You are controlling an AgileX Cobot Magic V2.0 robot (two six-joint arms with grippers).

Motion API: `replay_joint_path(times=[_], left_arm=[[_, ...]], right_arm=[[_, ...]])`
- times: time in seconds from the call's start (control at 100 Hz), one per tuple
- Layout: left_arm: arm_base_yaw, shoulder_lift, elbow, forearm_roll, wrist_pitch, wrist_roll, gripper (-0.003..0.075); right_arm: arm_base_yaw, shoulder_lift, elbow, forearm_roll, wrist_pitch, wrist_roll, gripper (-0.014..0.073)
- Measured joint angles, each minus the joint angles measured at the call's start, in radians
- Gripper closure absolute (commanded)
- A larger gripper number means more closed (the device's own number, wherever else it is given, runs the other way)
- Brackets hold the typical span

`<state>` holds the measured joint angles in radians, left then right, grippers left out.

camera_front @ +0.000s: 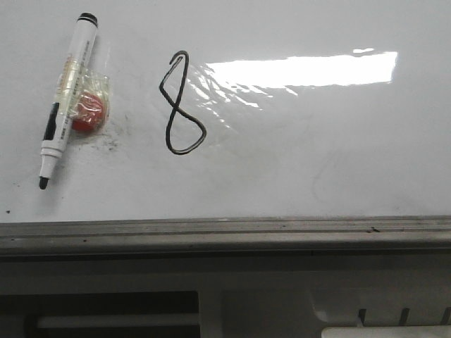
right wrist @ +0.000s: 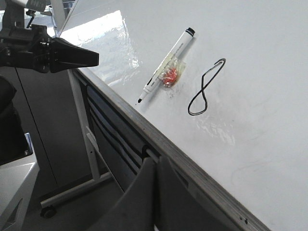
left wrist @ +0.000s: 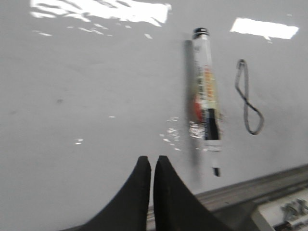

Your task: Write number 8 on whiteboard

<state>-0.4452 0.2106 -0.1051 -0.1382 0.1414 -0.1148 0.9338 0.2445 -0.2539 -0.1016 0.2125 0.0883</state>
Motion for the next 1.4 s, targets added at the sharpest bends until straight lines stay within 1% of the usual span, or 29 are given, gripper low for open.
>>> replay_joint_path(times=[0.22, 0.28, 0.37, 0.47, 0.61, 0.66, 0.71, 0.92, 1.14, 1.4], left_arm=[[0.272, -0.12, 0.088, 0.003, 0.009, 0.0, 0.0741], [0.333, -0.149, 0.106, 0.035, 0.014, 0.0, 0.0741], [0.392, -0.16, 0.106, 0.123, -0.006, 0.0, 0.0741], [0.442, -0.164, 0.106, 0.16, 0.011, 0.0, 0.0741], [0.497, -0.204, 0.106, 0.172, 0.135, 0.0, 0.0741], [0.512, -0.212, 0.106, 0.174, 0.18, 0.0, 0.0741], [0.521, -0.212, 0.106, 0.175, 0.191, 0.0, 0.0741], [0.528, -0.212, 0.106, 0.173, 0.195, 0.0, 0.0741], [0.528, -0.212, 0.106, 0.119, 0.204, 0.0, 0.0741], [0.528, -0.212, 0.106, 0.113, 0.204, 0.0, 0.0741]], right_arm=[[0.0, 0.0, 0.0, 0.0, 0.0, 0.0, 0.0657], [0.0, 0.0, 0.0, 0.0, 0.0, 0.0, 0.0657], [0.0, 0.0, 0.0, 0.0, 0.0, 0.0, 0.0657], [0.0, 0.0, 0.0, 0.0, 0.0, 0.0, 0.0657], [0.0, 0.0, 0.0, 0.0, 0.0, 0.0, 0.0657], [0.0, 0.0, 0.0, 0.0, 0.0, 0.0, 0.0657], [0.0, 0.0, 0.0, 0.0, -0.002, 0.0, 0.0657], [0.0, 0.0, 0.0, 0.0, -0.002, 0.0, 0.0657], [0.0, 0.0, 0.0, 0.0, -0.002, 0.0, 0.0657], [0.0, 0.0, 0.0, 0.0, 0.0, 0.0, 0.0657]])
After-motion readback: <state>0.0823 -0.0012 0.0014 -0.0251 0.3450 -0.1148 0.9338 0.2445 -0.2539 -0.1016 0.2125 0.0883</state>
